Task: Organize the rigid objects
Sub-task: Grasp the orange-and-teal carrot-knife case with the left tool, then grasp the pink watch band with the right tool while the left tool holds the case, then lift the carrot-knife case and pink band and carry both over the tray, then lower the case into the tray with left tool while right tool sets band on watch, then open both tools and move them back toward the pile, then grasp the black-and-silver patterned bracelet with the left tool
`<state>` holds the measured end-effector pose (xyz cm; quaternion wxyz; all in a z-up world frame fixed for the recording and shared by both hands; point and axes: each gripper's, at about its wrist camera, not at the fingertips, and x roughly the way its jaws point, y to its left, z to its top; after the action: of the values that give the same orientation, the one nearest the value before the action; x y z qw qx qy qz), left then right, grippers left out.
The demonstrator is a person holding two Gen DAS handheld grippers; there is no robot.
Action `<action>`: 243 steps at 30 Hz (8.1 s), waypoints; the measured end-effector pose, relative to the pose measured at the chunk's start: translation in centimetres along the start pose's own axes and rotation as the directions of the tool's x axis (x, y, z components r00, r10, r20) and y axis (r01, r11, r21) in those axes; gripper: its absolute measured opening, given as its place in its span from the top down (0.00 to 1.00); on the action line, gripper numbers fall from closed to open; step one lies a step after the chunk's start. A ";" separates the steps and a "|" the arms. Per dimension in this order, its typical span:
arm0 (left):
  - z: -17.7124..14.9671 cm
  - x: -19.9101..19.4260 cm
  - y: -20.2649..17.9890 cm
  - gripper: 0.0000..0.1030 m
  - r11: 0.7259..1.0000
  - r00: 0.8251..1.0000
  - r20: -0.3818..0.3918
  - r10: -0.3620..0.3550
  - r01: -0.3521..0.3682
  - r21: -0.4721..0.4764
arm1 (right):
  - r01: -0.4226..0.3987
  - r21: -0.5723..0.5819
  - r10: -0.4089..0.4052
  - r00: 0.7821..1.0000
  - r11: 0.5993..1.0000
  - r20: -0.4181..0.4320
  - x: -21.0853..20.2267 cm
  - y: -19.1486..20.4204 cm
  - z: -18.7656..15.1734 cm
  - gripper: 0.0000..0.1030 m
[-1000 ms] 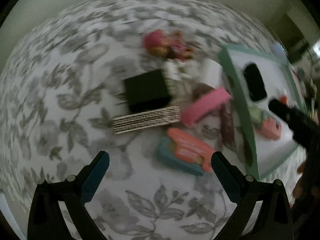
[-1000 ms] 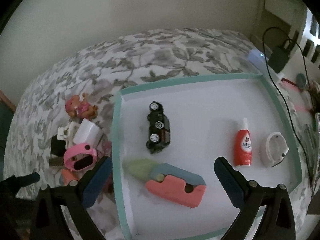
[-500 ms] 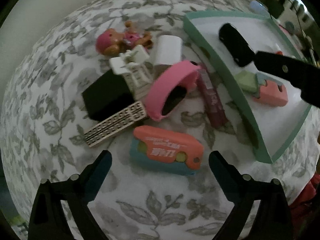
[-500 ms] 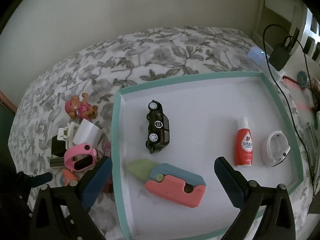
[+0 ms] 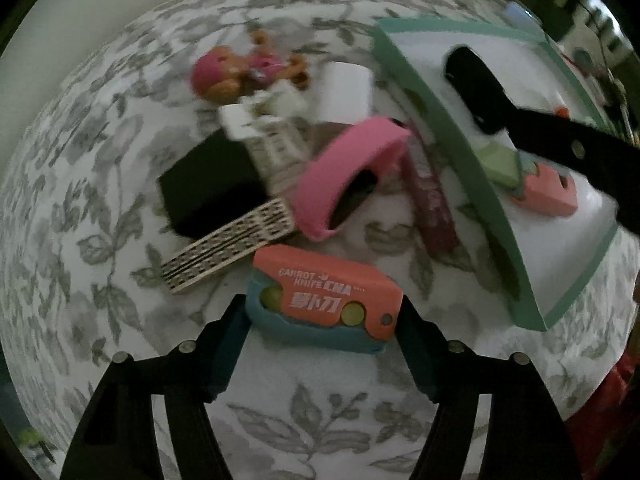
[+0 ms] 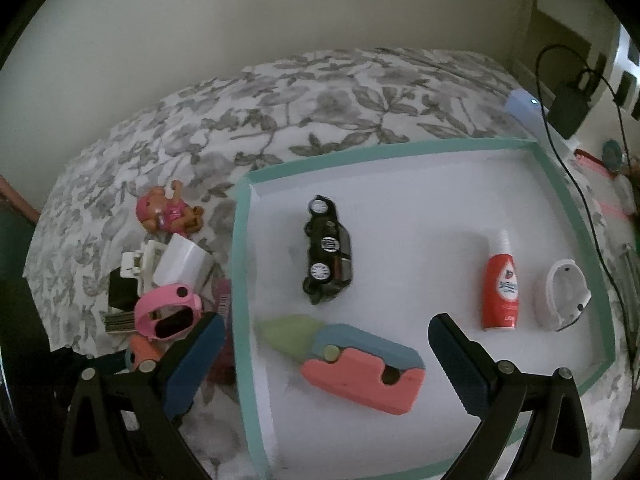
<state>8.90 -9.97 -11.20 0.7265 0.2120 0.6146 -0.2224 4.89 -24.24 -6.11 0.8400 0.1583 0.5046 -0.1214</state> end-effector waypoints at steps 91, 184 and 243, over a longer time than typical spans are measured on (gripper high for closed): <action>6.3 -7.2 -11.5 0.30 0.999 0.968 0.249 -0.019 0.028 -0.033 | 0.042 0.290 -0.084 0.988 0.956 0.132 -3.1 -14.5 2.2 0.37; 5.1 -6.4 1.6 0.06 0.883 0.960 0.261 0.103 0.033 -0.469 | 0.087 0.204 -0.104 0.992 0.975 0.076 -0.4 -13.6 1.6 0.00; 2.0 0.0 8.7 0.06 0.935 0.996 0.059 -0.060 0.077 -0.345 | -0.018 -0.206 0.026 0.999 0.978 0.039 1.1 5.9 0.9 0.00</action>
<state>15.63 -4.06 -10.55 0.7587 0.0536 0.6337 -0.1408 8.29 -19.21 -5.84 0.8634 0.0738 0.4952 -0.0627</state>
